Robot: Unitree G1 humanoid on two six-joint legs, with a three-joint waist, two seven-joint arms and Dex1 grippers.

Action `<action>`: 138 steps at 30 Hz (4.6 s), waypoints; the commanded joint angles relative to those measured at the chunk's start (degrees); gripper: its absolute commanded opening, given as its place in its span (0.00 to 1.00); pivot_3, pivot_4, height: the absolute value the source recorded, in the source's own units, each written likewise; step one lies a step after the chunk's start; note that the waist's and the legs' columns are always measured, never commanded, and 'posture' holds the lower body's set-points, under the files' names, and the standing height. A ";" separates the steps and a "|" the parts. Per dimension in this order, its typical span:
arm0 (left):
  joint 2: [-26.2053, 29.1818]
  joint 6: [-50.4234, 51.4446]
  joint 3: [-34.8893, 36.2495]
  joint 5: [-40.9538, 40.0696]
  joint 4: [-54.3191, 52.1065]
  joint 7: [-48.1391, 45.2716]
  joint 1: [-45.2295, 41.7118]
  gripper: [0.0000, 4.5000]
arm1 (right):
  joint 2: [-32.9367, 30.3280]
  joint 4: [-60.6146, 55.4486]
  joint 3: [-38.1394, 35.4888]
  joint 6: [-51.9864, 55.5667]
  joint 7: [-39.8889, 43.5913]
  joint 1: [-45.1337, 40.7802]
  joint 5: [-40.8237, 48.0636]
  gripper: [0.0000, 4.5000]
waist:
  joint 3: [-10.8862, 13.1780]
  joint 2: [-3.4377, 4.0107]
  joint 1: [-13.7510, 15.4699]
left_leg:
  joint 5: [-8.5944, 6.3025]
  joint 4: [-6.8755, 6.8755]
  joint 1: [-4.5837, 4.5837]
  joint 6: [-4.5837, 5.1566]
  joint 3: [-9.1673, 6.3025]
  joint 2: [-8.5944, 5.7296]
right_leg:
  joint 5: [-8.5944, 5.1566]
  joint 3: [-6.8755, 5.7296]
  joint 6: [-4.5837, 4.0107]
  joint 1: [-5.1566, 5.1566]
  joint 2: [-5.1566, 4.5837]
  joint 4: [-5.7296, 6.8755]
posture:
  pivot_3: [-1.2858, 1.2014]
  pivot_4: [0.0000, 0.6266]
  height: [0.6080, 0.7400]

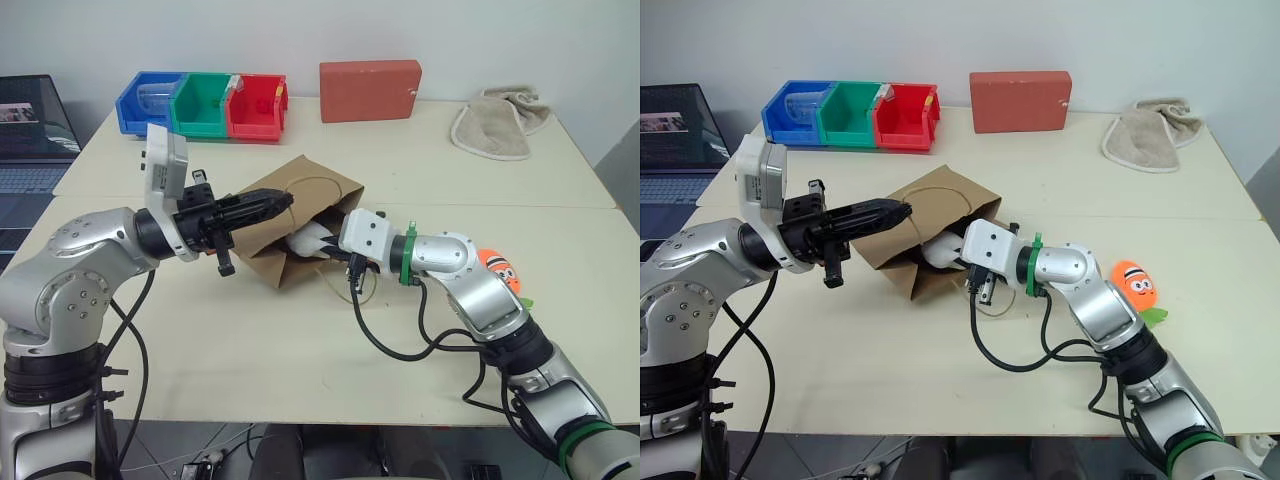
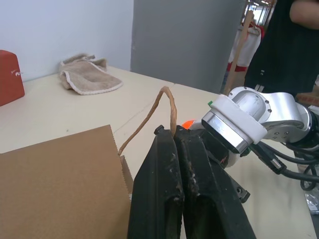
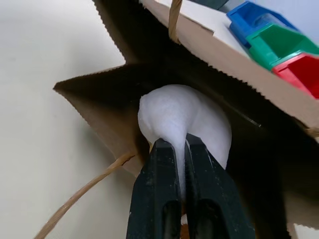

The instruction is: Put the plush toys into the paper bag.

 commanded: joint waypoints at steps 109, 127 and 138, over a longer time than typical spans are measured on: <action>-3.67 -0.79 0.14 -0.50 4.50 0.52 -6.24 0.00 | 0.32 4.42 -5.92 9.32 3.09 -11.89 1.19 0.99 | 0.05 -0.06 -0.04 | 0.00 0.01 -0.05 -0.01 0.01 0.00 | 0.00 -0.03 0.00 -0.07 -0.02 0.02 | 0.52 0.24 1.00; -3.86 -1.29 2.45 -0.22 4.66 2.81 -5.58 0.00 | -8.66 -6.82 -14.40 20.71 0.57 8.32 11.63 0.99 | 0.05 -0.07 -0.18 | 0.00 0.03 -0.01 0.00 0.06 -0.01 | 0.00 0.03 0.00 -0.01 -0.02 0.01 | 0.52 0.24 1.00; -3.45 -1.22 3.10 -0.07 4.08 2.72 -4.88 0.00 | -0.37 3.21 -13.98 23.09 -2.06 7.26 14.75 0.86 | 0.05 -0.07 -0.10 | 0.00 0.00 -0.03 0.00 0.02 -0.02 | 0.00 0.00 0.00 -0.02 -0.02 -0.01 | 0.52 0.24 1.00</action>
